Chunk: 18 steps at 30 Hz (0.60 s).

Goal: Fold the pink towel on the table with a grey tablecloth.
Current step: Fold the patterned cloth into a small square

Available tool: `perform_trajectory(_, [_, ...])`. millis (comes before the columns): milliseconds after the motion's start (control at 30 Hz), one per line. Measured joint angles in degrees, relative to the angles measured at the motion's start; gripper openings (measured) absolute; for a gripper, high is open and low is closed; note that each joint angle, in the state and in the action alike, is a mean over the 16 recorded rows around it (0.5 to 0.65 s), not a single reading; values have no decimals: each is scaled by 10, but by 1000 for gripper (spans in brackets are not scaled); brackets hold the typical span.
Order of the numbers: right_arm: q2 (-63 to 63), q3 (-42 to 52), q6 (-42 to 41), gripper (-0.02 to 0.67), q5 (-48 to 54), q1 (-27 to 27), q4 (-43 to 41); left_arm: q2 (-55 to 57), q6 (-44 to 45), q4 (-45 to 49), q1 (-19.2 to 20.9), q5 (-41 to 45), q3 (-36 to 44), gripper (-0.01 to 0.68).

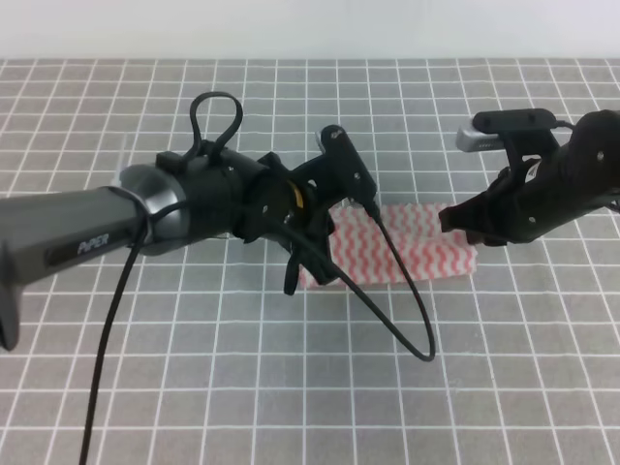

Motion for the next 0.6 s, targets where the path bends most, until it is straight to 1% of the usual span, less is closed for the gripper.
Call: perform_trajectory(600, [16,0,0,-16,-41,0,0,13,-2,-1,10,-15,-2,-3])
